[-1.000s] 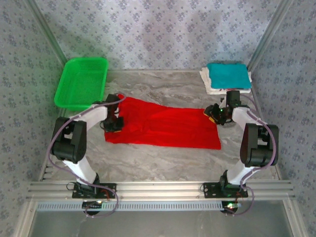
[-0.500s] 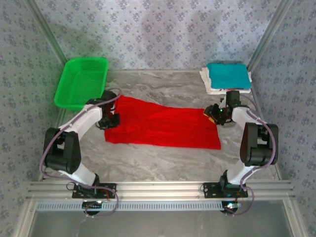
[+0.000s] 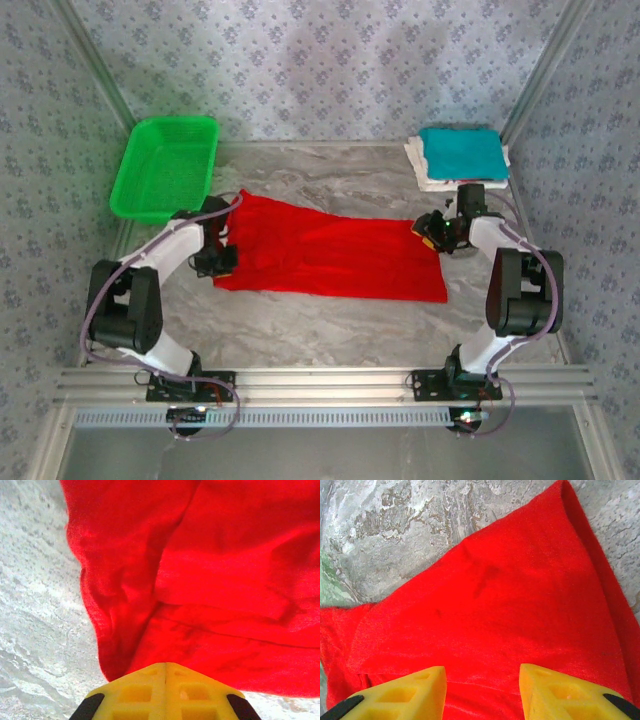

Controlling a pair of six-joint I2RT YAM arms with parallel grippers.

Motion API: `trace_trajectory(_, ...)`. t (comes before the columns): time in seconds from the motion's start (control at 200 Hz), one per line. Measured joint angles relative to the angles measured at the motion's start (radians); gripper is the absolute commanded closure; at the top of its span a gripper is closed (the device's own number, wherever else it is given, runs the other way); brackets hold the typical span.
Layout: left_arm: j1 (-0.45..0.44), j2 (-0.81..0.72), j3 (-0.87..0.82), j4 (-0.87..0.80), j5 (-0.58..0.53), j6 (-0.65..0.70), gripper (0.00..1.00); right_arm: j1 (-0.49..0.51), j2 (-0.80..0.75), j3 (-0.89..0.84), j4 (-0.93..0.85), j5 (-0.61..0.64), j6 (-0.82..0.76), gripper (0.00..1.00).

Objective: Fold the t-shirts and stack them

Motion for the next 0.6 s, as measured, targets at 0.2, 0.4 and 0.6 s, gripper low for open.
trace_trajectory(0.2, -0.048, -0.016, 0.048, 0.022, -0.005, -0.008, 1.00, 0.049, -0.001, 0.033, -0.034, 0.023, -0.038, 0.64)
trace_trajectory(0.4, -0.102, -0.020, 0.165, 0.168, 0.018, -0.038, 1.00, 0.181, 0.065, 0.158, -0.050, 0.065, -0.084, 1.00)
trace_trajectory(0.6, -0.094, 0.188, 0.216, 0.267, 0.024, -0.082, 1.00, 0.180, 0.222, 0.240, -0.052, 0.111, -0.080, 1.00)
